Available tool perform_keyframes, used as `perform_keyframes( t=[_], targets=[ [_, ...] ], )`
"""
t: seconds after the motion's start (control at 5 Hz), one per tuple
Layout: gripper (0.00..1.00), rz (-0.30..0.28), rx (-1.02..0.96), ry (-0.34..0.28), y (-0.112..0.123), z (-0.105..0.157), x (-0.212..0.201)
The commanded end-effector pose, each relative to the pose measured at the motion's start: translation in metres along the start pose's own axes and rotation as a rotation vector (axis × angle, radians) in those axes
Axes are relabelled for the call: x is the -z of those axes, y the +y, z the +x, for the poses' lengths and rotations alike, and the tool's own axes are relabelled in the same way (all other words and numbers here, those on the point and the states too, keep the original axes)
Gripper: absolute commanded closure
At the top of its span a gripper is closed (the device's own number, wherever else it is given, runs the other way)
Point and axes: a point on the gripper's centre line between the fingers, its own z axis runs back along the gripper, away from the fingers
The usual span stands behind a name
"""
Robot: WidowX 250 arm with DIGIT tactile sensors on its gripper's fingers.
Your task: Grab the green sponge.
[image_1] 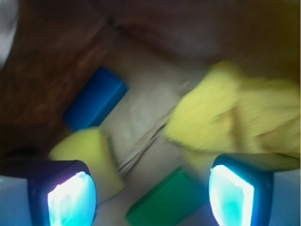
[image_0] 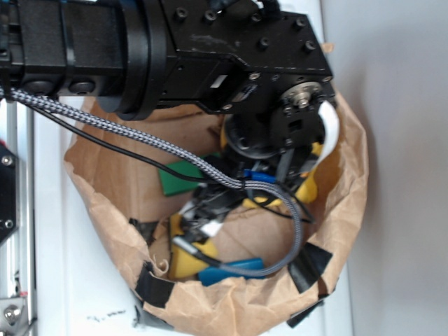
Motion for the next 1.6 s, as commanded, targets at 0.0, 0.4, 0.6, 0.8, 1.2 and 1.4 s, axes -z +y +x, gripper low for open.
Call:
perform_keyframes(
  t=[0.0, 0.4, 0.6, 0.8, 1.2, 1.4],
  targets=[
    [0.00, 0.024, 0.112, -0.043, -0.024, -0.008, -0.001],
    [0.00, -0.037, 0.133, 0.032, -0.029, 0.007, 0.031],
    [0.00, -0.119, 0.156, 0.078, -0.029, 0.011, 0.041],
    [1.00, -0.143, 0.141, 0.078, -0.025, 0.014, 0.043],
    [1.00, -0.169, 0.077, -0.021, -0.030, 0.018, 0.030],
    [1.00, -0.175, 0.071, -0.078, -0.029, 0.015, 0.022]
  ],
)
